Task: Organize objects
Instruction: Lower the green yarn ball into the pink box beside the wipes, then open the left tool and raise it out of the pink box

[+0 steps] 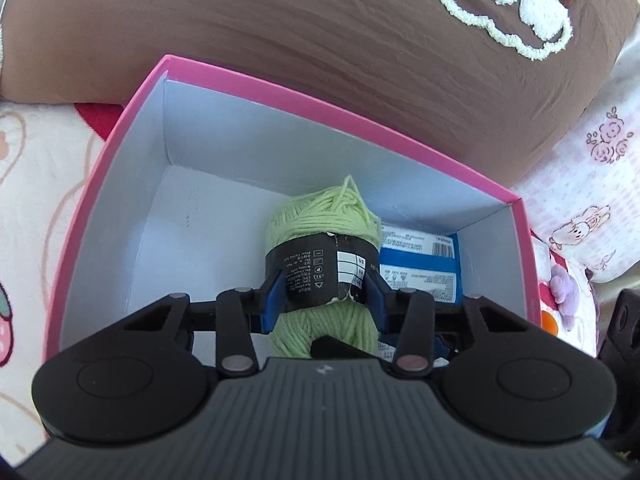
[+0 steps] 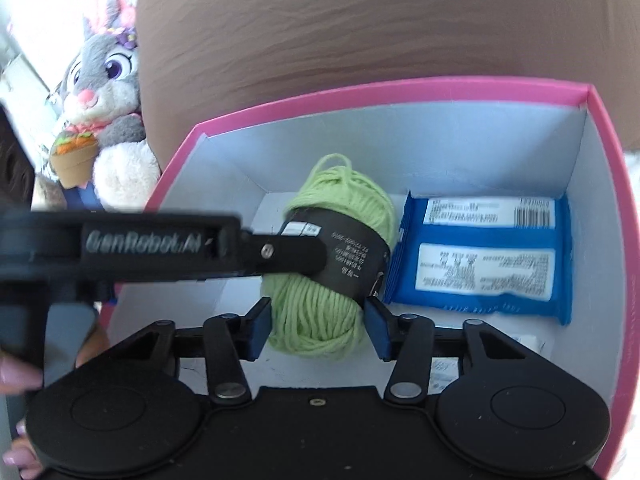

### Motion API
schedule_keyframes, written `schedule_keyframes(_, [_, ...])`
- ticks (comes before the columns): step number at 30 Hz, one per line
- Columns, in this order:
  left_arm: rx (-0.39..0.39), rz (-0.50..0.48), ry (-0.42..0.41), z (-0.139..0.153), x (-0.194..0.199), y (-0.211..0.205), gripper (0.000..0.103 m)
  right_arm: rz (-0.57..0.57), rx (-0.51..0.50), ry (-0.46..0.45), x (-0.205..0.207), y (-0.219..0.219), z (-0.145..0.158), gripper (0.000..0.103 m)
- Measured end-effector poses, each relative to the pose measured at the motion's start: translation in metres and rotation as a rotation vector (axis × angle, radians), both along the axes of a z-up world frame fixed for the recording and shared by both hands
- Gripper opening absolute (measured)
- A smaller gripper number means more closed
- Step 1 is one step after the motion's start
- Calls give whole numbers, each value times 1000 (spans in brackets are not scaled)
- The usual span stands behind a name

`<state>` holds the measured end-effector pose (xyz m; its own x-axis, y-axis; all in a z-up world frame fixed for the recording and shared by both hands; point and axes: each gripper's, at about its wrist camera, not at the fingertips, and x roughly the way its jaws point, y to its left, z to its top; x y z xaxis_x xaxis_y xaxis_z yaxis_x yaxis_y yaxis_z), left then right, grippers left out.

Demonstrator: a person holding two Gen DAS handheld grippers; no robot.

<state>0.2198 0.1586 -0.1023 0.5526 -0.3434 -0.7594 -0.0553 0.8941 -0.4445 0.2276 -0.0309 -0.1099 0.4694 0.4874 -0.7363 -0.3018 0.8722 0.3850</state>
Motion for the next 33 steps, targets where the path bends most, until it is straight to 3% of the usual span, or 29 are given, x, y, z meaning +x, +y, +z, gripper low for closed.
schedule_keyframes(6, [66, 7, -22, 3, 1, -10, 43, -13, 6, 11, -5, -10, 7, 52])
schedule_keyframes(8, [52, 8, -2, 6, 1, -9, 45, -1, 3, 1, -13, -15, 12, 52])
schedule_keyframes(13, [117, 19, 18, 21, -5, -16, 44, 47, -107, -77, -36, -26, 34, 52])
schedule_keyframes(21, [173, 32, 31, 51, -40, -16, 54, 74, -98, -122, -68, -41, 62, 53])
schedule_keyframes(27, [267, 68, 44, 69, -68, -20, 55, 95, -94, -153, -91, -47, 80, 53])
schedule_keyframes(33, [282, 71, 58, 90, -100, -21, 57, 125, -109, -174, -112, -51, 100, 53])
